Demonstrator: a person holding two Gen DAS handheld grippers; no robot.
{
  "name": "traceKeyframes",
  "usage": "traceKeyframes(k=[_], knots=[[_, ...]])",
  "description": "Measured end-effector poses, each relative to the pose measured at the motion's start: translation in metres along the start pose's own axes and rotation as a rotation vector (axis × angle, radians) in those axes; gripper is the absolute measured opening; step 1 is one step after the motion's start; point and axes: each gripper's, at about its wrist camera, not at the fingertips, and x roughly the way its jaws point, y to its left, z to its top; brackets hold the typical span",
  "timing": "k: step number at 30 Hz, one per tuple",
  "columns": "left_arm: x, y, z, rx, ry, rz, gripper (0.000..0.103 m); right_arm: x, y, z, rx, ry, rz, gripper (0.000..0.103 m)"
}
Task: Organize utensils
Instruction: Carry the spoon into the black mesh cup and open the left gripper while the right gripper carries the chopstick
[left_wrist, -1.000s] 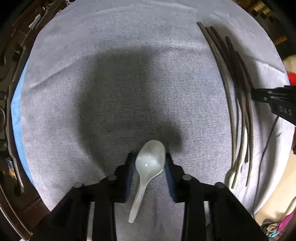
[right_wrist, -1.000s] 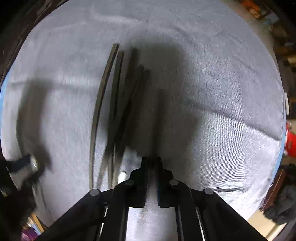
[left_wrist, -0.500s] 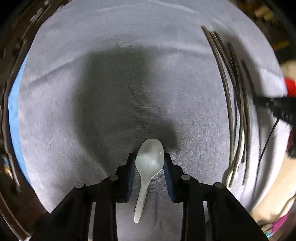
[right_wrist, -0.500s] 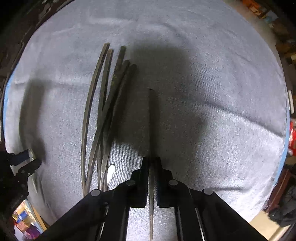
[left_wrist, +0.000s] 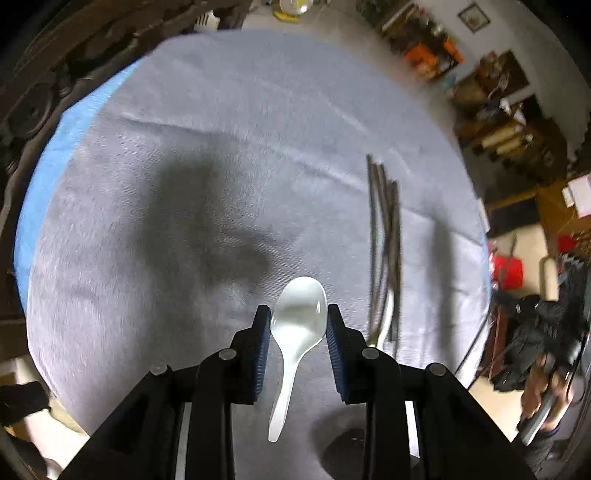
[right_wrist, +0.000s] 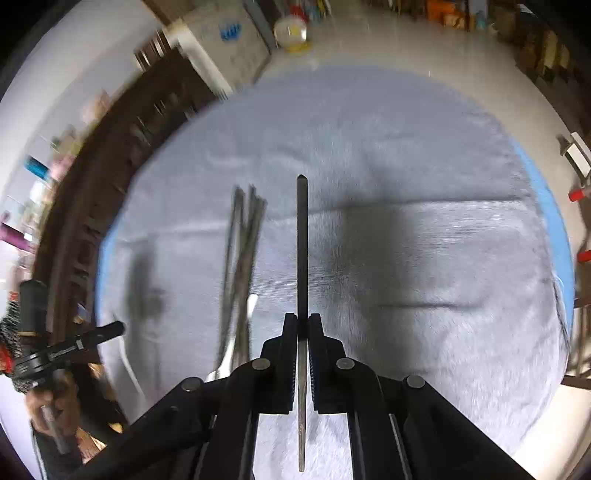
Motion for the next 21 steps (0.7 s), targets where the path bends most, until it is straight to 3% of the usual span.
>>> traceKeyframes(k=[8,13,15,21], knots=[[-0.041,0.003,-0.034,-0.016,-0.134,-0.079,0.031,-0.088,0.007,-0.053,0.011,-0.225,0.129,0.007],[-0.074,-0.007,-0.06,-0.022,-0.242,-0.193,0.031,-0.136,0.029,-0.09,0.003,-0.394,0.237,0.007],[-0.087,-0.019,-0.074,0.005,-0.293,-0.235,0.031,-0.143,0.04,-0.102,-0.004,-0.448,0.255,0.007],[-0.095,-0.047,-0.107,0.114,-0.411,-0.255,0.031,-0.137,0.082,-0.136,-0.064,-0.546,0.263,0.007]])
